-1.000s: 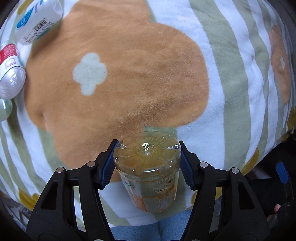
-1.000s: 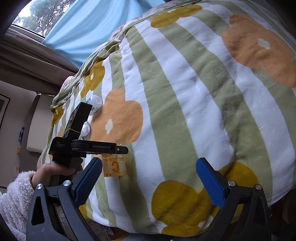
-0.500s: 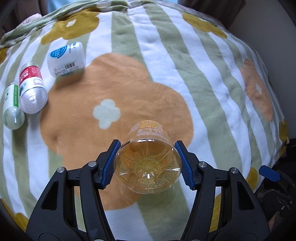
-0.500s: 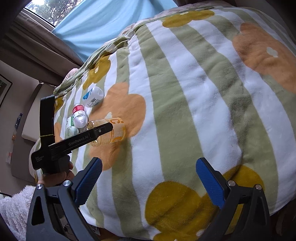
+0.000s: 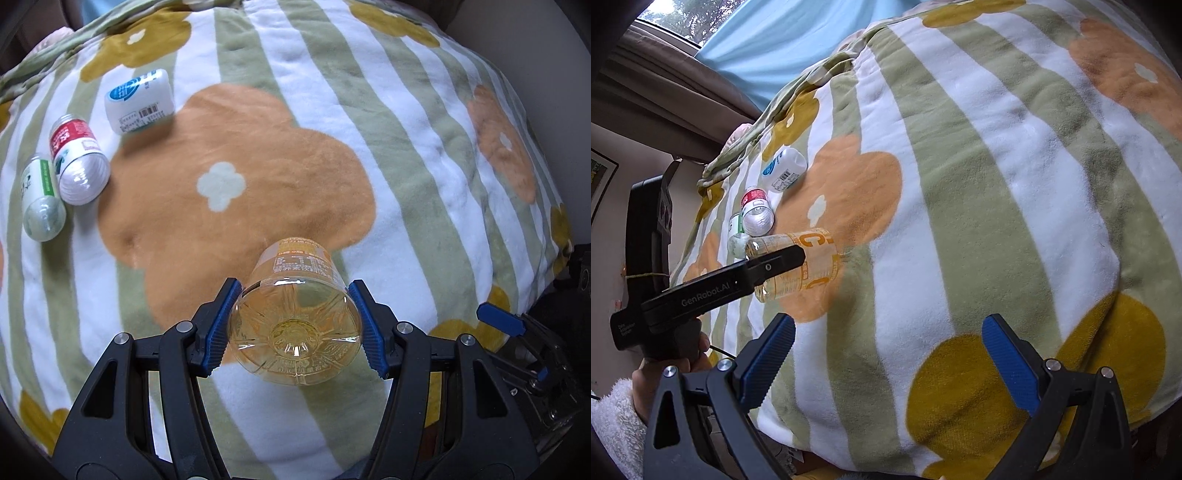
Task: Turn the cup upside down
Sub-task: 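Lift the cup with the left tool and rotate it bottom-up, then lower the inverted cup onto the duvet and open the left tool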
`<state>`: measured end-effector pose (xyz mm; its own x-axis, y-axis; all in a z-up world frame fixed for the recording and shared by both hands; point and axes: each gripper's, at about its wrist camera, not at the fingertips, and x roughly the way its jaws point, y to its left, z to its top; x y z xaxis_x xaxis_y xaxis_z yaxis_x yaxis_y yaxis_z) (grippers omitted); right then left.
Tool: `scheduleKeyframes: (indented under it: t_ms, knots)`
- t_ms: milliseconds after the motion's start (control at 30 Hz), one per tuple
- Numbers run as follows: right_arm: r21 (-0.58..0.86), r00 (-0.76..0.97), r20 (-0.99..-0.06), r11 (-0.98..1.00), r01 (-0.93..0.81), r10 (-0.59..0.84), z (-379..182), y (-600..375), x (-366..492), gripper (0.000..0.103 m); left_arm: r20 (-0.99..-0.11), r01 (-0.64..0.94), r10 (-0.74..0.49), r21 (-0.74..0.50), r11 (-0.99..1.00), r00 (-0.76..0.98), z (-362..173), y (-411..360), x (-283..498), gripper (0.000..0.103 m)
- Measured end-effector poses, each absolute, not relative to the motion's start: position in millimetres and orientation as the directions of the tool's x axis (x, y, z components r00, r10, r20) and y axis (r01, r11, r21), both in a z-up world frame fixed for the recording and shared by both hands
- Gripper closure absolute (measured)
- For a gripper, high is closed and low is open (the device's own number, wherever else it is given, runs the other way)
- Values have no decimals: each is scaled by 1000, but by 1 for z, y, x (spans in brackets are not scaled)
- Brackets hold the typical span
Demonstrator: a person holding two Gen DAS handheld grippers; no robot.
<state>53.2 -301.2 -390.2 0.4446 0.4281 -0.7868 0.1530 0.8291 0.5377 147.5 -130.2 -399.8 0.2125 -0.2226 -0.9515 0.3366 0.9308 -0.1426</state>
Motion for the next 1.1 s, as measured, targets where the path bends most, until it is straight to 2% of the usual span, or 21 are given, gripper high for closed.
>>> scheduleKeyframes:
  t_ms: [233,567,600,700,1100]
  knots:
    - [544,455,-780,825,153,429,-389,-299,57,2,-983,378,-172,-136,916,63,-421,-135,155,46]
    - [542,453,-785,823,170,423,-391,-305,55,2,-989,381,-137,-107,919,50,-424,-140,166,44]
    - [542,454,-784,823,170,423,-391,-305,55,2,-990,385,-130,-97,918,61,-423,-140,165,39]
    - [543,457,-783,823,170,422,-390,-307,54,2,-986,396,-144,-98,913,87,-420,-142,165,1]
    - [533,455,-789,828,173,412,-388,-308,53,2,-980,363,-169,-121,924,103,-414,-138,167,0]
